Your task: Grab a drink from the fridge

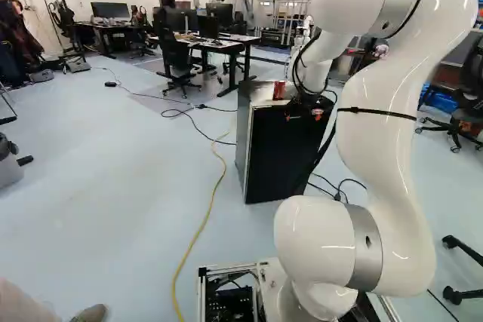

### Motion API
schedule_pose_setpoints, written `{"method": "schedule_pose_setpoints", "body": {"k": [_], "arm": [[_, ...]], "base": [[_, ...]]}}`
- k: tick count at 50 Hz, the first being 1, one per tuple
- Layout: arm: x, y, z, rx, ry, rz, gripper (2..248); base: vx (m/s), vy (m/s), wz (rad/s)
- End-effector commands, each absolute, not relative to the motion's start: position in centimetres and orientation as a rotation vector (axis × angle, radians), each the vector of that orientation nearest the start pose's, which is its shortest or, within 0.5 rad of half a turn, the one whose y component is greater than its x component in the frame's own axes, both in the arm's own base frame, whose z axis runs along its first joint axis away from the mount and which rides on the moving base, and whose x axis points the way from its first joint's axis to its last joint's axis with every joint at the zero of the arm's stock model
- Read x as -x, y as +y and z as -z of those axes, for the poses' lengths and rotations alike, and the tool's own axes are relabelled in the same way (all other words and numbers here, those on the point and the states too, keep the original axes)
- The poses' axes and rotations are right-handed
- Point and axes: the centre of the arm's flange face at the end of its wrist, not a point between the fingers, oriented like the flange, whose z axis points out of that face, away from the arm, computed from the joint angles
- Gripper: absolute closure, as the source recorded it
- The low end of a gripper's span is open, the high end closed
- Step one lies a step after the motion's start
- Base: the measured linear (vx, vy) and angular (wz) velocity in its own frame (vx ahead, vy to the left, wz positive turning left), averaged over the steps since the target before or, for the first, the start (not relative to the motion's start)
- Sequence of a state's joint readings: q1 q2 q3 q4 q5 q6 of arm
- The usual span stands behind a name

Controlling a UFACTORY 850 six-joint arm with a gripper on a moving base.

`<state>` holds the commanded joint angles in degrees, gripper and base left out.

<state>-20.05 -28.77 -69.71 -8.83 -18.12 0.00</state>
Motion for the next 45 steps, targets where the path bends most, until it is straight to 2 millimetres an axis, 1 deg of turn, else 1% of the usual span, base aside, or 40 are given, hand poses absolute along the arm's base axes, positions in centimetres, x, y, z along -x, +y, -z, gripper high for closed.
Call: {"method": "schedule_pose_setpoints", "body": {"k": [17, 39, 45], "arm": [[-57.5, -21.4, -40.0, 3.208, 0.342, 0.616, 3], [-54.5, -20.4, -40.1, 3.21, 0.342, 0.575, 3], [-54.0, -19.9, -40.1, 3.21, 0.335, 0.569, 3]], "base": [[0.0, 0.0, 0.0], [0.0, 0.0, 0.0], [0.0, 0.0, 0.0]]}}
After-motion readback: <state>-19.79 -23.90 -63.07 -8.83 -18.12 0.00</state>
